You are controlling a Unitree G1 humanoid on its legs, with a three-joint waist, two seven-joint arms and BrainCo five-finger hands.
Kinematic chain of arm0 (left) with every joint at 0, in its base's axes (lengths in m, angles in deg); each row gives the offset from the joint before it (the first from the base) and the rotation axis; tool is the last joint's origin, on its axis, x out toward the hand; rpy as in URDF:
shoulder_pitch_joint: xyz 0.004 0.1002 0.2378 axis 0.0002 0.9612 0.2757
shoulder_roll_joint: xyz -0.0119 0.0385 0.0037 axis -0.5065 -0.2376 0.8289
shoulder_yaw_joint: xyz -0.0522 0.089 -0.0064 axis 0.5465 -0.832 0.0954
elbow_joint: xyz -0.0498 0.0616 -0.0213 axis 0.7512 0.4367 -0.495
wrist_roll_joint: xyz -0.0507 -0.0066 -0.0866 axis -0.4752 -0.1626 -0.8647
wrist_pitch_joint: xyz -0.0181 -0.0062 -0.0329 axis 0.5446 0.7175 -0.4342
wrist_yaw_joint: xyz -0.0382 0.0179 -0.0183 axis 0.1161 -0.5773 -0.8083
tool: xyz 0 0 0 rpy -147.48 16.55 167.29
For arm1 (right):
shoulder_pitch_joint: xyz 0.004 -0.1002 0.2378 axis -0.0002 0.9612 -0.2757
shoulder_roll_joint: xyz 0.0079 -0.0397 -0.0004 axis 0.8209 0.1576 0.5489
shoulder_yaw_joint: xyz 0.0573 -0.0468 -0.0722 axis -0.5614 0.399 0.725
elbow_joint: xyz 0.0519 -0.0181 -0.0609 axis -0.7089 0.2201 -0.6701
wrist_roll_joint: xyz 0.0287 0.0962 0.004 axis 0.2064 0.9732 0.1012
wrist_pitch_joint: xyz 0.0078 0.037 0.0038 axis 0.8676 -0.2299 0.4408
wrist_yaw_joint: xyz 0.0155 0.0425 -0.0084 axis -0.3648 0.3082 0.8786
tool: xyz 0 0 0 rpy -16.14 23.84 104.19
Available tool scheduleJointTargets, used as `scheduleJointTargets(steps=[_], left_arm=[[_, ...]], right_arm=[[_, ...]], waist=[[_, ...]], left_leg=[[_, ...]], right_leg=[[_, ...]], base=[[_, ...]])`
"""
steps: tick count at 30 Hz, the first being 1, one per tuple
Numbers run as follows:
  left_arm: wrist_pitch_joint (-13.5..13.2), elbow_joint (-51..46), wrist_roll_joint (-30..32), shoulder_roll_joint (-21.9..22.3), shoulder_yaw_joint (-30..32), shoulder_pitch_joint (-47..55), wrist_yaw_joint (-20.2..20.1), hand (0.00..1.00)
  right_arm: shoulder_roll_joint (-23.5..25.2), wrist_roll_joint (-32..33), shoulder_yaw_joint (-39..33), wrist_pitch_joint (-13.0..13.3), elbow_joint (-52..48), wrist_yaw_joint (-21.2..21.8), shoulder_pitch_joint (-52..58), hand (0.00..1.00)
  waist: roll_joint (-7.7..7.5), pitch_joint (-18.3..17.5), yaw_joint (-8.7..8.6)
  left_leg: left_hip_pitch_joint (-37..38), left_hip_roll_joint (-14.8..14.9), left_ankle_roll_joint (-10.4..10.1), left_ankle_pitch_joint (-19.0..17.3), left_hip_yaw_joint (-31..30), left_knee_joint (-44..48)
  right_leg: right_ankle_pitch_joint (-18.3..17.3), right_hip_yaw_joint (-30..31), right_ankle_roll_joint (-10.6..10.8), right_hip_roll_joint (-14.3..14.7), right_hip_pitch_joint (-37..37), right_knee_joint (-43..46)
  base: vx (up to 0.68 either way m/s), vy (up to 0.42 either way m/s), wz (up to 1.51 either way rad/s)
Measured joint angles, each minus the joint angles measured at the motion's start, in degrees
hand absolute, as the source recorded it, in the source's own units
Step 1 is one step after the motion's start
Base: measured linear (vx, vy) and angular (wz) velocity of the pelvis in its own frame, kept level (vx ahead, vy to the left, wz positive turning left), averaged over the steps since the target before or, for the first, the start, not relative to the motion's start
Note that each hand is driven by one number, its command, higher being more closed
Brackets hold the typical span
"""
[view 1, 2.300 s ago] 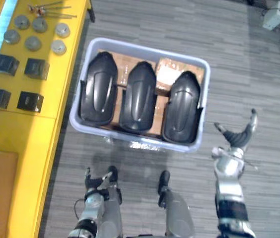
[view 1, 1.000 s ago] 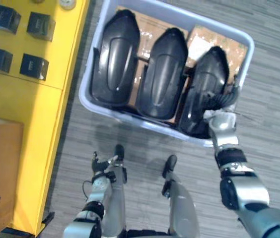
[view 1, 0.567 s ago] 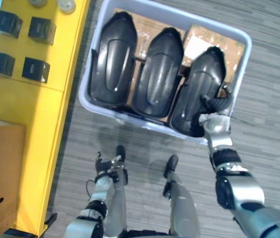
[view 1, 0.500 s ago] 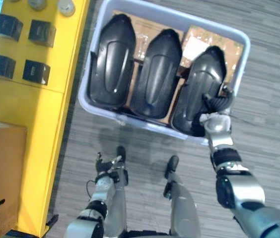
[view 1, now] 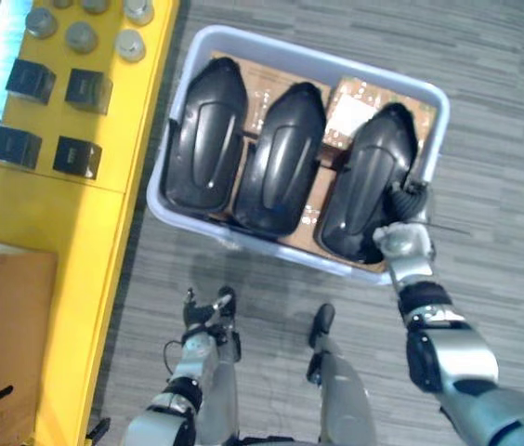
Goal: Walk over and take plastic housings, then place them on the shelf
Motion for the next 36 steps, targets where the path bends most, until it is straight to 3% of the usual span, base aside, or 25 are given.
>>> scheduleJointTargets(steps=[7,15,21,23,25,28,31,36], left_arm=[[-0.35,-5.35,-0.03,-1.18,0.66,4.11,0.10,0.00],[-1.26,-10.65,-2.03,-1.48,1.73,10.32,-0.13,0.00],[-1.18,-18.99,-1.47,-1.56,6.45,16.31,-0.94,0.00],[-1.11,-27.16,0.24,-1.58,8.94,18.72,0.11,0.00],[-1.06,-34.30,2.55,-1.57,10.26,19.11,1.03,0.00],[-1.02,-43.44,7.05,-2.84,9.76,18.99,1.33,0.00],[-0.73,-49.33,8.03,-4.24,7.68,17.82,-0.62,0.00],[0.40,-52.09,7.15,-6.18,1.64,15.32,-7.22,0.00]], right_arm=[[-0.85,-7.44,1.06,-3.63,-6.26,0.07,4.57,1.00],[-4.11,-12.21,0.49,-4.16,-15.53,0.10,8.04,1.00],[-4.09,-16.09,-1.55,-4.17,-21.79,0.13,14.85,1.00],[-4.08,-17.52,-3.47,-4.20,-24.95,0.10,17.75,1.00],[-4.08,-17.62,-4.20,-4.19,-27.19,0.07,18.40,1.00],[-3.99,-18.65,-3.91,-3.58,-30.89,-0.17,20.08,1.00],[-3.81,-19.79,-2.47,-3.09,-36.55,-0.14,21.80,1.00],[-1.53,-22.44,2.48,0.36,-44.69,0.07,23.72,1.00]], waist=[[-0.03,0.00,-0.02],[-0.80,-0.46,-0.34],[-2.79,-5.10,-0.50],[-3.26,-8.22,-0.65],[-3.29,-8.75,-1.12],[-3.19,-13.02,-1.48],[-2.83,-14.10,-1.91],[-2.42,-17.75,-2.51]], left_leg=[[5.64,-0.30,-0.03,0.36,-0.04,-2.31],[13.82,-1.19,-0.12,2.43,-0.29,-8.01],[19.02,-1.45,-0.23,3.88,0.64,-13.45],[20.11,-1.57,-0.45,4.02,0.60,-14.42],[22.29,-1.67,-0.47,4.03,0.54,-15.08],[23.78,-1.69,-0.47,4.02,0.62,-16.19],[27.85,-1.74,-0.48,4.01,0.59,-17.88],[31.26,-1.97,-0.62,4.24,0.87,-20.00]], right_leg=[[-0.27,-0.48,-0.29,-0.24,4.71,-0.04],[-1.75,-0.91,0.27,-0.97,10.70,0.10],[-2.71,-1.14,0.65,-1.04,13.79,-0.87],[-2.69,-2.06,0.69,-1.07,15.04,-1.81],[-2.64,-2.35,0.76,-1.11,17.44,-2.58],[-2.61,-2.48,0.82,-1.19,18.79,-3.48],[-2.46,-3.11,1.08,-1.18,22.51,-4.27],[-2.48,-3.65,1.11,-1.34,24.55,-4.28]], base=[[0.00,0.003,0.02],[-0.01,0.001,0.07],[0.05,-0.007,0.00],[0.12,-0.013,0.05],[0.10,-0.008,0.07],[0.08,-0.005,0.02],[0.05,-0.004,0.02],[-0.01,0.008,-0.06]])
